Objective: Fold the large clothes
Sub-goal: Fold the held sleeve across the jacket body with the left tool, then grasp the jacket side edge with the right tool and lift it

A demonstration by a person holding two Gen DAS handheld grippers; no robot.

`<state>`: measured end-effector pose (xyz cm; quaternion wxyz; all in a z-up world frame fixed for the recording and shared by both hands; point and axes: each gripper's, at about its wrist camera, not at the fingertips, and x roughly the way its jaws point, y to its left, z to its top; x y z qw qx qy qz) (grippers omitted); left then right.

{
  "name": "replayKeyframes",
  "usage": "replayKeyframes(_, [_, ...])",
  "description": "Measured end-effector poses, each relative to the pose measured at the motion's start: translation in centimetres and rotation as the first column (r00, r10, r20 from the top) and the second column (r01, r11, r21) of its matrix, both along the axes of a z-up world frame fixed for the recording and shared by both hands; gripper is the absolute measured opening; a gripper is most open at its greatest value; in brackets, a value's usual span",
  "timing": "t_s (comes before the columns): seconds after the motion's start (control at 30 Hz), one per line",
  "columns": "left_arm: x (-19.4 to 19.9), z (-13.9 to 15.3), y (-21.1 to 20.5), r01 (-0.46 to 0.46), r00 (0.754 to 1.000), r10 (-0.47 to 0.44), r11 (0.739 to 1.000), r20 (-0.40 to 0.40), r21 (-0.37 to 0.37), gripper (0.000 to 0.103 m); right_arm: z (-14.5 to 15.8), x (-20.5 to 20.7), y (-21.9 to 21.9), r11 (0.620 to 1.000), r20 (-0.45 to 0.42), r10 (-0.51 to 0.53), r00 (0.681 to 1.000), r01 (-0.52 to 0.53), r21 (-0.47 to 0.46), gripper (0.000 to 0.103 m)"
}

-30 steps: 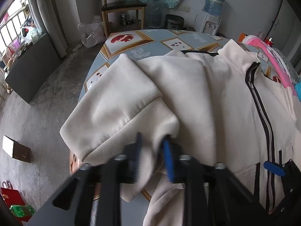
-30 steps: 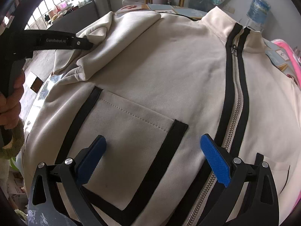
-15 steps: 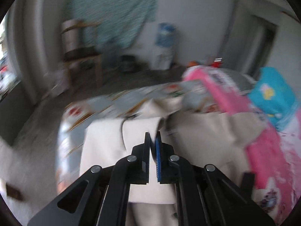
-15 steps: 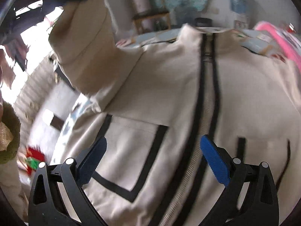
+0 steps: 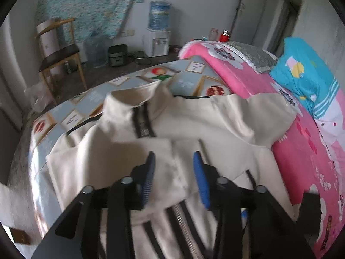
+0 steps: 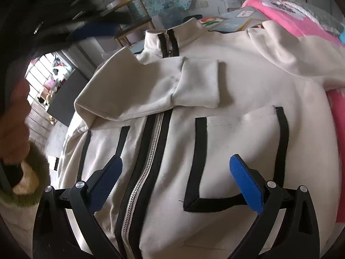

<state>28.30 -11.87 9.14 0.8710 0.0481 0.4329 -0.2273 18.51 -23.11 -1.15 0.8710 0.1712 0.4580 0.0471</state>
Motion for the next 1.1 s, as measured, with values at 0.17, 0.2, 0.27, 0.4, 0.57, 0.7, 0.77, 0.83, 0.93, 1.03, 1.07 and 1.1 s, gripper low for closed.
replayKeyframes(0.17, [-2.7,0.3,5.9,-0.116,0.993,0.113,0.989,0.039,0.087,0.049,0.9,0.5,-1.5,0.996,0.028,0.017,0.999,-0.019,0.082,0.096])
replayKeyframes(0.2, [-3.0,0.1,6.6,-0.136,0.990,0.132,0.985,0.045,0.110,0.049,1.3,0.7,-1.8,0.996,0.036,0.019,0.999,-0.022,0.090,0.096])
replayKeyframes(0.27, [-3.7,-0.9,8.8,-0.192,0.981,0.186,0.967,0.047,0.171,0.052,2.5,1.1,-3.4,0.991,0.055,0.017,0.998,-0.024,0.131,0.096])
replayKeyframes(0.4, [-4.8,-3.9,12.5,-0.270,0.961,0.277,0.935,0.002,0.232,0.055,4.3,2.7,-6.6,0.983,0.053,0.002,0.999,-0.012,0.185,0.096])
replayKeyframes(0.57, [-6.0,-7.8,14.7,-0.309,0.945,0.327,0.906,-0.014,0.289,0.060,4.1,5.2,-7.2,0.957,-0.008,0.073,0.997,-0.068,0.282,0.094])
replayKeyframes(0.7, [-5.9,-9.9,15.9,-0.336,0.932,0.360,0.900,-0.037,0.279,0.060,1.6,8.1,-6.6,0.951,-0.094,0.070,0.993,-0.038,0.308,0.086])
replayKeyframes(0.77, [-5.5,-10.4,16.3,-0.345,0.929,0.369,0.899,-0.042,0.269,0.060,0.5,9.0,-6.7,0.956,-0.126,0.049,0.991,-0.010,0.295,0.077])
replayKeyframes(0.83, [-5.1,-10.8,16.7,-0.353,0.926,0.377,0.895,-0.038,0.273,0.060,-0.9,10.1,-7.1,0.956,-0.165,0.007,0.986,0.042,0.291,0.069])
replayKeyframes(0.93, [-5.0,-11.2,17.3,-0.360,0.923,0.384,0.892,-0.039,0.272,0.060,-2.3,11.4,-7.9,0.953,-0.203,-0.037,0.979,0.096,0.287,0.055])
replayKeyframes(1.03, [-4.6,-11.7,17.8,-0.364,0.919,0.391,0.889,-0.047,0.278,0.060,-3.1,12.2,-7.9,0.952,-0.212,-0.050,0.976,0.110,0.285,0.044])
replayKeyframes(1.07, [-4.6,-12.0,18.1,-0.365,0.917,0.394,0.887,-0.051,0.282,0.060,-3.2,12.4,-7.7,0.960,-0.213,-0.049,0.976,0.105,0.261,0.037])
replayKeyframes(1.1, [-4.6,-12.1,18.2,-0.366,0.916,0.397,0.886,-0.056,0.283,0.060,-3.1,12.4,-7.6,0.965,-0.215,-0.052,0.975,0.105,0.240,0.033])
